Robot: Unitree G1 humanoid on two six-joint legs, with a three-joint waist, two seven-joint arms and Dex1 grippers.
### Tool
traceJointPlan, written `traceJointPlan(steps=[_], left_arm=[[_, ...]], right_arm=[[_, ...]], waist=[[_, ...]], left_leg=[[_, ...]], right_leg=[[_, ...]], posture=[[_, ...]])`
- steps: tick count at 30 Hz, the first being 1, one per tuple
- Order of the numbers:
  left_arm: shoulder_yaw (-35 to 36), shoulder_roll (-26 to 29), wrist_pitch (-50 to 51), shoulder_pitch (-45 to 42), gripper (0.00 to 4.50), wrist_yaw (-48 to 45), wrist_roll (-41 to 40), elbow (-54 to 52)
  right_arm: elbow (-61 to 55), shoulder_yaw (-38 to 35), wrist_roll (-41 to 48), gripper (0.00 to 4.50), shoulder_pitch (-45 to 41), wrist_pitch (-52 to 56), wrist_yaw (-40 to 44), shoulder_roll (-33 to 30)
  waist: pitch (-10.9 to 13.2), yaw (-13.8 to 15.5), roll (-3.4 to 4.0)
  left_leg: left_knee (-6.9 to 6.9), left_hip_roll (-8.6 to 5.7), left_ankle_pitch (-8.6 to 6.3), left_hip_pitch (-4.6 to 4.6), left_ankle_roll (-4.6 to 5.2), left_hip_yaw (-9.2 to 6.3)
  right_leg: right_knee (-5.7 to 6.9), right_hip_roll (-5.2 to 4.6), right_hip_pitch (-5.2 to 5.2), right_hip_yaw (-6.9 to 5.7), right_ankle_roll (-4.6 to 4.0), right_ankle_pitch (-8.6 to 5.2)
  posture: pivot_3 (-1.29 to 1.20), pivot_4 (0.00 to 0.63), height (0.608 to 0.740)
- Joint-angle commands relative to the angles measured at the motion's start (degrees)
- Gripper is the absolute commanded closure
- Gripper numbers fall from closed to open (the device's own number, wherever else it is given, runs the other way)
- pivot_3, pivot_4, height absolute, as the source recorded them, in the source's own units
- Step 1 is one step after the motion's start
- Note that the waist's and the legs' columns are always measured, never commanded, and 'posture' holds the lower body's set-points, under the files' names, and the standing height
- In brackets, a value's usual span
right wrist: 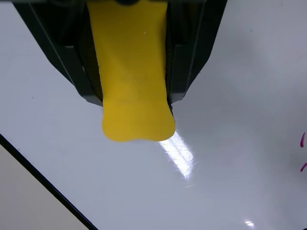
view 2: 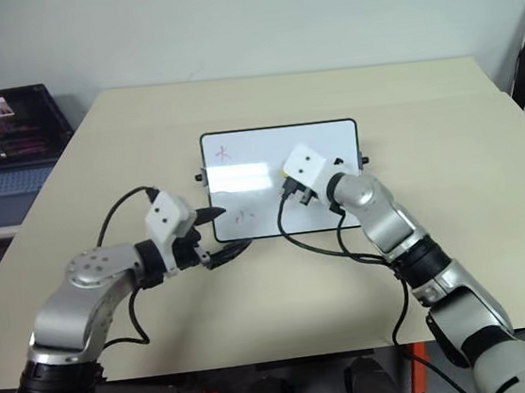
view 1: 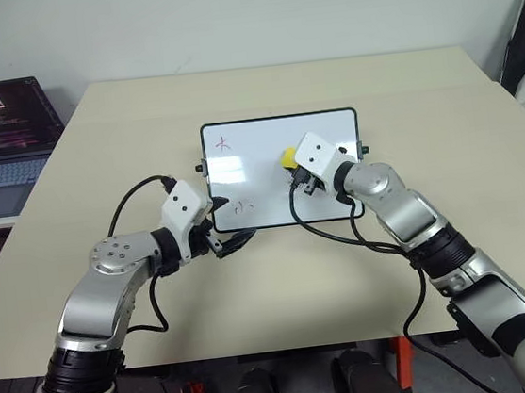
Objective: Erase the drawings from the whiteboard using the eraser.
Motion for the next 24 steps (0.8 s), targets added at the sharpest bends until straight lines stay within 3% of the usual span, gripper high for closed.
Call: traceJointPlan(steps=[1, 5, 11, 20, 24], left_arm=[[0.1, -0.4, -0.5, -1.3, 0.00, 0.0, -0.2, -1.4], [-0.1, -0.7, -0.9, -1.6, 0.00, -0.3, -0.1, -0.9], [-0.9, -1.0, -1.5, -2.1, 0.00, -1.0, 0.1, 0.0], [-1.2, -1.2, -1.9, -2.2, 0.00, -1.6, 0.0, 0.2], [-1.3, -1.1, -2.1, -2.3, 0.00, -1.8, 0.0, 0.5]], right_arm=[[0.0, 1.6, -1.9, 3.16, 2.1, 0.1, 5.3, -2.8], [-0.6, 1.6, -3.3, 3.16, 2.6, -0.5, 7.9, -3.8], [5.3, -3.1, -6.2, 3.16, -1.3, -3.6, -1.3, -0.9], [0.2, 0.1, -4.8, 3.17, 4.4, 1.0, 12.5, -3.3], [0.4, -1.8, -6.0, 3.17, 3.7, 0.5, 10.0, -1.8]], waist=[[0.0, 0.0, 0.00], [0.0, 0.0, -0.01], [0.0, -0.1, -0.01], [0.0, 0.0, -0.04], [0.0, -0.2, -0.04]], left_leg=[[0.00, 0.00, 0.00, 0.02, 0.00, 0.00], [0.04, 0.00, 0.01, 0.13, 0.01, 0.01], [0.06, 0.04, 0.06, 0.18, 0.01, 0.04], [0.06, 0.02, 0.11, 0.18, 0.04, 0.04], [0.06, 0.05, 0.12, 0.22, 0.05, 0.03]], right_leg=[[0.02, 0.00, 0.01, 0.00, 0.00, 0.00], [0.06, 0.01, 0.10, 0.00, 0.00, 0.00], [0.09, 0.03, 0.10, 0.03, -0.10, 0.08], [0.08, 0.05, 0.14, 0.00, -0.11, 0.14], [0.09, 0.05, 0.14, 0.03, -0.10, 0.15]], posture=[[0.00, 0.150, 0.740], [0.00, 0.150, 0.740], [0.00, 0.150, 0.740], [0.00, 0.150, 0.740], [0.00, 0.150, 0.740]])
